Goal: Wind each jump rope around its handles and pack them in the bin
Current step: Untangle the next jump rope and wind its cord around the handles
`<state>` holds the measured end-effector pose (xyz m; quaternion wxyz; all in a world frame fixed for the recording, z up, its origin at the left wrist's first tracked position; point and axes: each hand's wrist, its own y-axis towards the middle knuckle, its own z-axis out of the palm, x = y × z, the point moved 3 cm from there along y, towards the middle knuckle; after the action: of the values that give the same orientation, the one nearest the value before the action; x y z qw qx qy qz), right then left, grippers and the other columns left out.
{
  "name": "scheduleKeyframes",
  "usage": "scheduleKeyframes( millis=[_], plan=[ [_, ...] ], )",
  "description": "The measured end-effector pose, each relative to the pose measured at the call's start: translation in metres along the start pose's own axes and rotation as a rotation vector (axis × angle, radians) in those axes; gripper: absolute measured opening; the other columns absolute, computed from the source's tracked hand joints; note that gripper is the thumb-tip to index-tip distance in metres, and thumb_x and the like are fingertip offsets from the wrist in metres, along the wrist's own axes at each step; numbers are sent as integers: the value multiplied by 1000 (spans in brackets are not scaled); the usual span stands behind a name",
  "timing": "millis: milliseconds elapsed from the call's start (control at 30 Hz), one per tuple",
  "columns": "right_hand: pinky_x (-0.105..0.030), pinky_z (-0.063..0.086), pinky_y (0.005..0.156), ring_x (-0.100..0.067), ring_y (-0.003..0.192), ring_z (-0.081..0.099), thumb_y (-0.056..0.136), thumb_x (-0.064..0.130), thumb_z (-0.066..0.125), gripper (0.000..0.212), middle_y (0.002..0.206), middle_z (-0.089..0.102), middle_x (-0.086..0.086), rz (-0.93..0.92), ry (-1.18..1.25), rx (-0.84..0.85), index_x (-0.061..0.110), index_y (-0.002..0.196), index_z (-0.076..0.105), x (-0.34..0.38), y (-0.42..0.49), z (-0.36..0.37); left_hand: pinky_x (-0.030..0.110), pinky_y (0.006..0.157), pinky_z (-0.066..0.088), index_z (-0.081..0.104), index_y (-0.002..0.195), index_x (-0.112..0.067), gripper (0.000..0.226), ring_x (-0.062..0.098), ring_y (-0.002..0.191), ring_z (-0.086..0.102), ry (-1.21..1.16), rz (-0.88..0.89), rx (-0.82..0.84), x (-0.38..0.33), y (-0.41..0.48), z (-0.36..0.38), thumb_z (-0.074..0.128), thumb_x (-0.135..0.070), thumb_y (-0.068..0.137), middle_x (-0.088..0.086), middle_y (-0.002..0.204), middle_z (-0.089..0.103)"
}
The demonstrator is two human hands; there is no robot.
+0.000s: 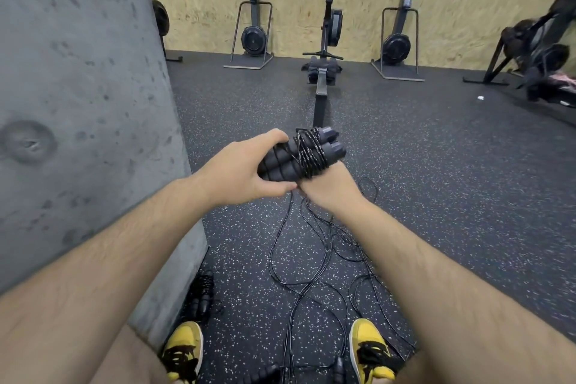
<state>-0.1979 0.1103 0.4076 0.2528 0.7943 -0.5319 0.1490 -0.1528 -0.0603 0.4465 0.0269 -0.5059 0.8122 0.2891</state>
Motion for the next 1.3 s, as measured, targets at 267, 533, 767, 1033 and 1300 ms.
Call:
scheduleKeyframes(
  millis=[267,533,767,1033,1300],
  plan=[
    [-23,40,102,-15,126,50,83,6,69,66,137,53,-3,-140,250,-157,19,143,44,-5,1,-13,22,69,43,43,112,-41,54,2,79,60,-55,13,89,1,-3,-1,82,-45,75,-16,88,63],
    [-29,38,66,-16,72,44,93,-10,51,47,71,44,9,-285,28,26,27,67,39,0,-1,-2,29,86,50,48,128,-40,63,0,98,60,-38,89,82,-5,-8,-6,77,-55,74,-25,110,59],
    [-29,38,66,-13,68,45,91,-13,44,32,72,48,8,-194,186,7,16,83,55,-5,6,-2,34,95,45,34,151,-21,84,15,111,52,108,60,51,-1,-4,0,74,-38,79,-4,120,54],
    [-20,52,71,-7,75,62,101,-7,34,24,81,68,5,-378,426,53,10,99,51,9,0,-11,30,61,41,51,95,-16,37,13,69,50,-49,90,50,-13,-4,-1,67,-38,69,-4,82,50],
    [-30,44,76,-34,103,62,97,-6,34,31,110,64,-26,25,240,199,-11,113,61,19,-6,26,26,83,44,53,122,-18,59,12,97,59,-9,4,-23,-1,-5,4,78,-39,73,-5,109,62]
  ],
)
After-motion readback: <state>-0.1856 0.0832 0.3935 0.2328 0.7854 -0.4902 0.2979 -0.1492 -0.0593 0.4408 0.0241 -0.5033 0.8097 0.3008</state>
